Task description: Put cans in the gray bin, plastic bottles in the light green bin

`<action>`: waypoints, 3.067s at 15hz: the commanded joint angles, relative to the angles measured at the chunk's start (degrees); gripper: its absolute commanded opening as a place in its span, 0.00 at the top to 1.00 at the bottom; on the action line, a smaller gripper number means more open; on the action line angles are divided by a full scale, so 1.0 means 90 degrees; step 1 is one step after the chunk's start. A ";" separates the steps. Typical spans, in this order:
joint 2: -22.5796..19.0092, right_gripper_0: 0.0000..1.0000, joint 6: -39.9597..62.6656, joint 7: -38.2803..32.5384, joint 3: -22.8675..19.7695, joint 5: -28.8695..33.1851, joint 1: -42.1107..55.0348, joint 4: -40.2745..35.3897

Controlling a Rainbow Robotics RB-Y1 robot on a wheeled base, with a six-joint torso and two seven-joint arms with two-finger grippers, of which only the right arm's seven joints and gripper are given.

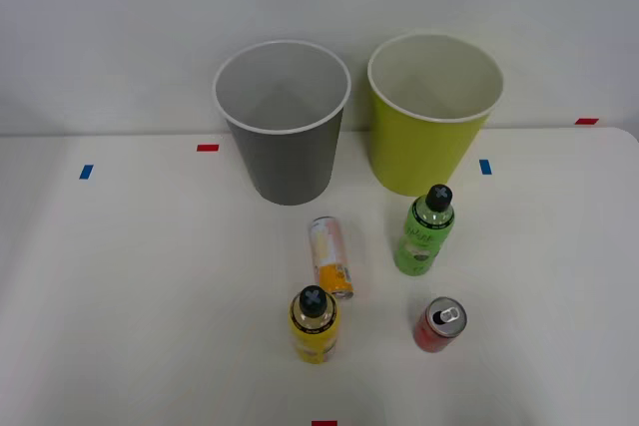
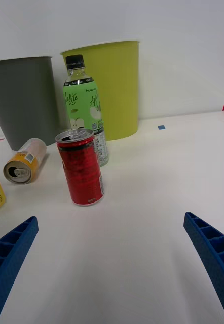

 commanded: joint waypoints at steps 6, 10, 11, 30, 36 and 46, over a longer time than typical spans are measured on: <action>0.0000 0.00 0.0000 0.0000 0.0000 0.0000 0.0000 0.0000; 0.0000 0.00 0.0000 0.0000 0.0000 0.0000 0.0000 0.0000; 0.0000 0.00 0.0000 0.0000 0.0000 0.0000 0.0000 0.0000; 0.0000 0.00 0.0000 0.0000 0.0000 0.0000 0.0000 0.0000; -0.0068 0.00 0.0156 0.0020 0.0410 -0.0596 -0.0312 0.0371; -0.1904 0.00 0.0156 0.3105 0.2959 -0.3730 -0.1318 -0.0313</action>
